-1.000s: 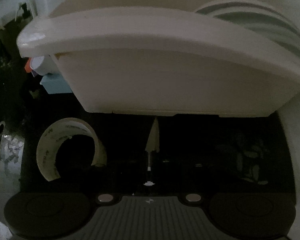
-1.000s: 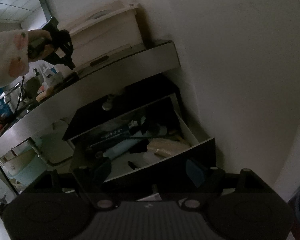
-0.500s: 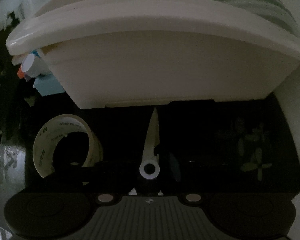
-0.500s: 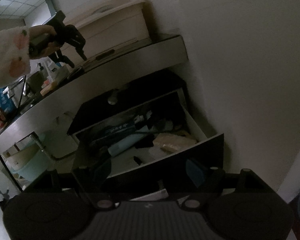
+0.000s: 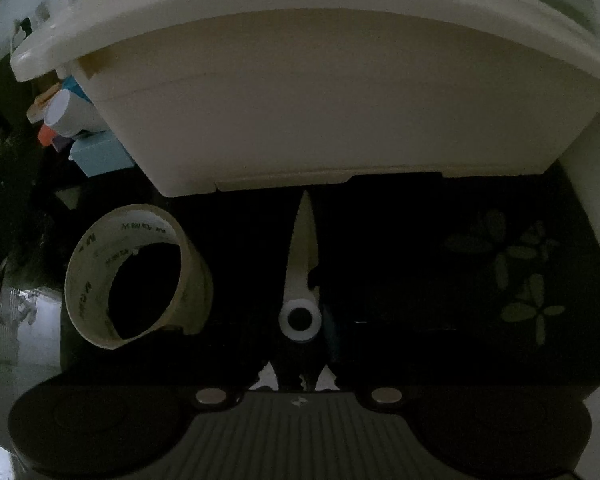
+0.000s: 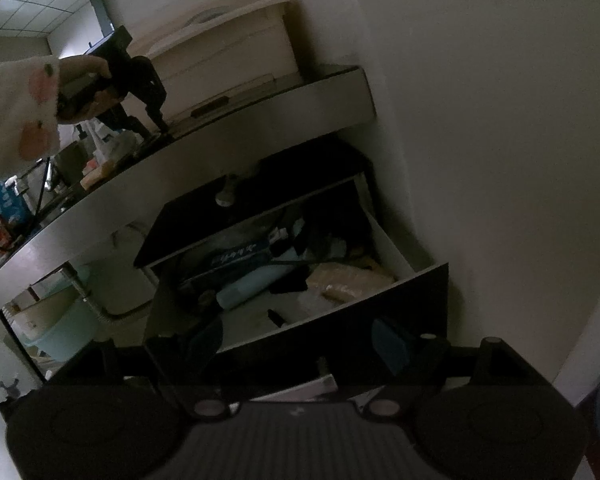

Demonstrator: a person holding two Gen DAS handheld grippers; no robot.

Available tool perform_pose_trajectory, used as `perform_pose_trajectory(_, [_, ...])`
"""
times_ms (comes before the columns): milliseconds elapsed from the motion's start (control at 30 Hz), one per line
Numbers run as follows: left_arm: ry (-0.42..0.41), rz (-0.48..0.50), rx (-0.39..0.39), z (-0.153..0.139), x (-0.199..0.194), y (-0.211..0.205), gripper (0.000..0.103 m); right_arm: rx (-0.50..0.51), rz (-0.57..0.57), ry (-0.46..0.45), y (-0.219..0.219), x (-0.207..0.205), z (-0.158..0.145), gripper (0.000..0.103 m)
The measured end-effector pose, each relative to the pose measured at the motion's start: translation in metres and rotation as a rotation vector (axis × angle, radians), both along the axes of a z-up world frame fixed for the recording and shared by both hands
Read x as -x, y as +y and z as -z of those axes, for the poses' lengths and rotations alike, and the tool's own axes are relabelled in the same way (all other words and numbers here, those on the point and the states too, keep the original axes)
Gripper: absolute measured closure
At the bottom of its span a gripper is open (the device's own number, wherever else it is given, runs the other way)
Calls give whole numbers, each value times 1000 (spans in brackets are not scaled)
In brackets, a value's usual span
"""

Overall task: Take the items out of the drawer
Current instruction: 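Lower the scissors onto the countertop and open the left tool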

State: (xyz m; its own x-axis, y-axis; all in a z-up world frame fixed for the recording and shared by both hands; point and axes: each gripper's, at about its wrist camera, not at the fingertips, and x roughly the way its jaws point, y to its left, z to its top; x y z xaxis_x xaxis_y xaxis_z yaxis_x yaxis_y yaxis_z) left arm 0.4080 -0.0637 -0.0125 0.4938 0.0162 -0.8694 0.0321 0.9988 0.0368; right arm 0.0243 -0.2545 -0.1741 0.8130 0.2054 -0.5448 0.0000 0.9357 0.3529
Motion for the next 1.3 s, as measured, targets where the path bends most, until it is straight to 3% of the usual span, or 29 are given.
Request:
perform_pose_trajectory(367, [-30, -122, 38, 1, -7, 10, 80, -5, 2, -3, -4, 2, 0, 21])
perform_pose_trajectory(600, [-49, -125, 45, -3, -7, 9, 81, -2, 2, -11, -4, 2, -2, 21])
perform_pose_trajectory(800, [-60, -90, 84, -14, 0, 9, 65, 8, -4, -17, -2, 3, -4, 21])
perform_pose_trajectory(1033, [-125, 18, 224, -45, 47, 20, 45, 49, -39, -45, 7, 2, -13, 21])
perform_pose_trajectory(1167, [-174, 101, 237, -54, 85, 28, 42, 74, -73, -66, 16, 0, -20, 21])
perform_pose_trajectory(1300, [-226, 125, 249, -51, 121, 38, 40, 101, -109, -88, 26, 0, -27, 21])
